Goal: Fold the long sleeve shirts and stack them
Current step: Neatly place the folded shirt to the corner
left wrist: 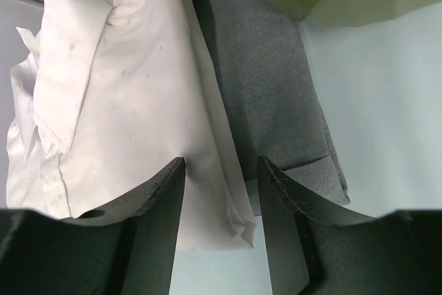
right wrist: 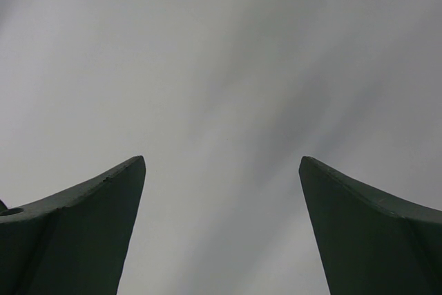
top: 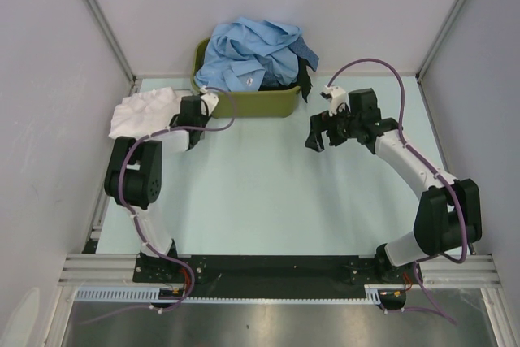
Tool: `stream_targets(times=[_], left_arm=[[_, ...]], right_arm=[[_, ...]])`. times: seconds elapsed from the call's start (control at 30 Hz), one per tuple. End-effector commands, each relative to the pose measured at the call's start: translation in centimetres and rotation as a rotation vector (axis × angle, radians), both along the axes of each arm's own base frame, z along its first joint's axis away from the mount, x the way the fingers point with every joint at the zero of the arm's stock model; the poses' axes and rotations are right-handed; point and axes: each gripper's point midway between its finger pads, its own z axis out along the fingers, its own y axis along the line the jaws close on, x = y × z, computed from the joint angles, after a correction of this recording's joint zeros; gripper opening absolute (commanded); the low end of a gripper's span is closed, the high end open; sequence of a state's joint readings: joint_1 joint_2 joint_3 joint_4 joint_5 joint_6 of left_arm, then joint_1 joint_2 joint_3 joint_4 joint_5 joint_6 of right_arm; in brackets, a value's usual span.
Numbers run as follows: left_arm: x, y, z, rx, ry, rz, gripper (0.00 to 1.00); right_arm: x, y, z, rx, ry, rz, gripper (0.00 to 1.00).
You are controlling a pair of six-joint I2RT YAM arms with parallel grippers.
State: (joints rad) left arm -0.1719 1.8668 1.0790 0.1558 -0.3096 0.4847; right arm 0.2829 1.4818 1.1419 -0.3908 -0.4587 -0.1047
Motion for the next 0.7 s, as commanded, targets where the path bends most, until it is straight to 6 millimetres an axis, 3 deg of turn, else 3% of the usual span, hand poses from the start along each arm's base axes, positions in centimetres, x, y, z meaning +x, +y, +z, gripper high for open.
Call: stream_targets(times=[0.0, 0.17, 0.37, 0.47, 0.67], left_arm=[[0.1, -0.5, 0.8, 0.037, -0.006, -0.047, 0.52], [-0.2, 0.5, -0.9, 0.104, 0.051, -0.027, 0.52], [0.0, 1.0, -1.4, 0.140, 0.063, -0.006, 0.49], [0.2, 0.8, -0.7, 0.123, 0.041, -0.005, 0.40], [0.6, -0.5, 2.6, 0.007, -0.036, -0.012, 0.29]], right_arm=[[-0.1, -0.4, 1.6, 0.010, -0.056, -0.008, 1.00], [-0.6, -0.6, 1.4, 0.005, -0.061, -0.011, 1.00], [-0.8, -0.6, 1.6, 0.009, -0.066, -0.014, 1.00], [-0.9, -0.7, 1.6, 0.009, -0.069, -0.016, 1.00], [-1.1, -0.6, 1.7, 0.018, -0.064, -0.011, 1.00]])
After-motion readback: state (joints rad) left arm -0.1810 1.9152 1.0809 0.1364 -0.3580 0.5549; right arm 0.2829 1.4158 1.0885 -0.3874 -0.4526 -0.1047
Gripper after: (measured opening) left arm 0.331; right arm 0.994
